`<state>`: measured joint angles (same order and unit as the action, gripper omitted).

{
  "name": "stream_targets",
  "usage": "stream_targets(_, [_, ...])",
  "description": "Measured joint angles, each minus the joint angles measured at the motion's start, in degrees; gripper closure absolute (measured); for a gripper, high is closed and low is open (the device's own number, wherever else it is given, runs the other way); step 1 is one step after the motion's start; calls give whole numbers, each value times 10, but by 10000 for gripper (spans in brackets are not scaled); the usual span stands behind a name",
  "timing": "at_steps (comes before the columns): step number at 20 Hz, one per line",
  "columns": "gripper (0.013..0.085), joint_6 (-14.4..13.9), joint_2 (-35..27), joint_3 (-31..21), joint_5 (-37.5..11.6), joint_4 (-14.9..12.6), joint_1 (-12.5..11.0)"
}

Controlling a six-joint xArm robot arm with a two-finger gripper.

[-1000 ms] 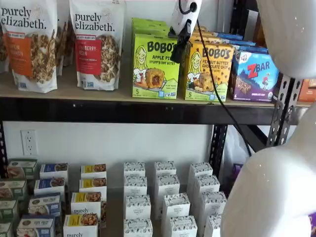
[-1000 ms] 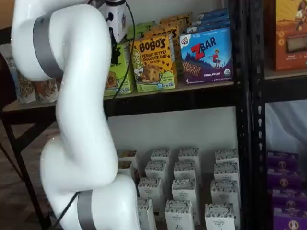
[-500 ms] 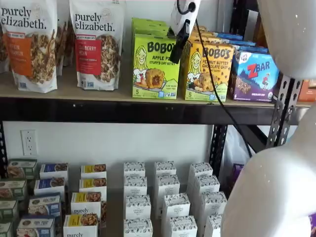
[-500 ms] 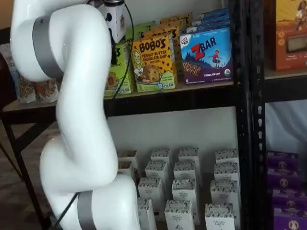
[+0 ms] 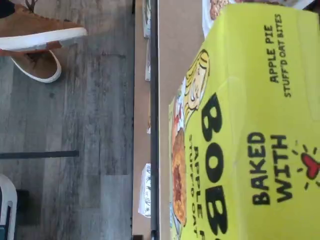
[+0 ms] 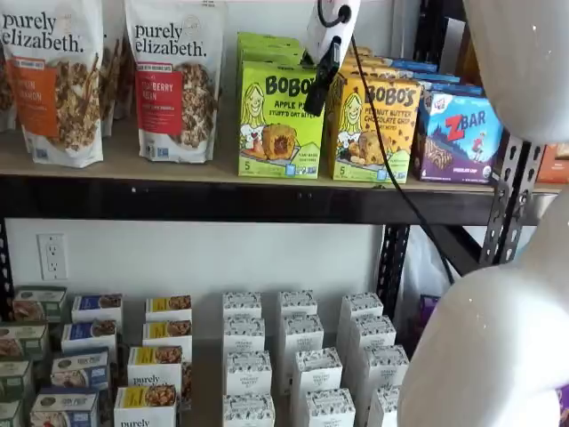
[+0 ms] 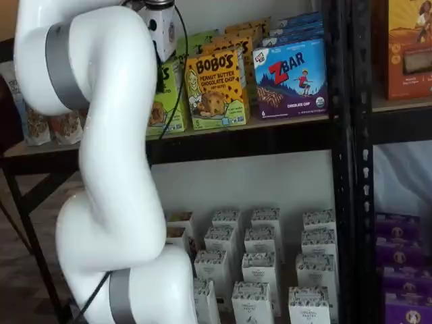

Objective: Pick the green box on the top shelf, the fourth from the left

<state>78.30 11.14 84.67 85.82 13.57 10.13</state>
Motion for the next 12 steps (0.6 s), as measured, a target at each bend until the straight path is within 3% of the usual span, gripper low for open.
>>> stream_targets(12, [450,1,2,-3,-4,6,-1])
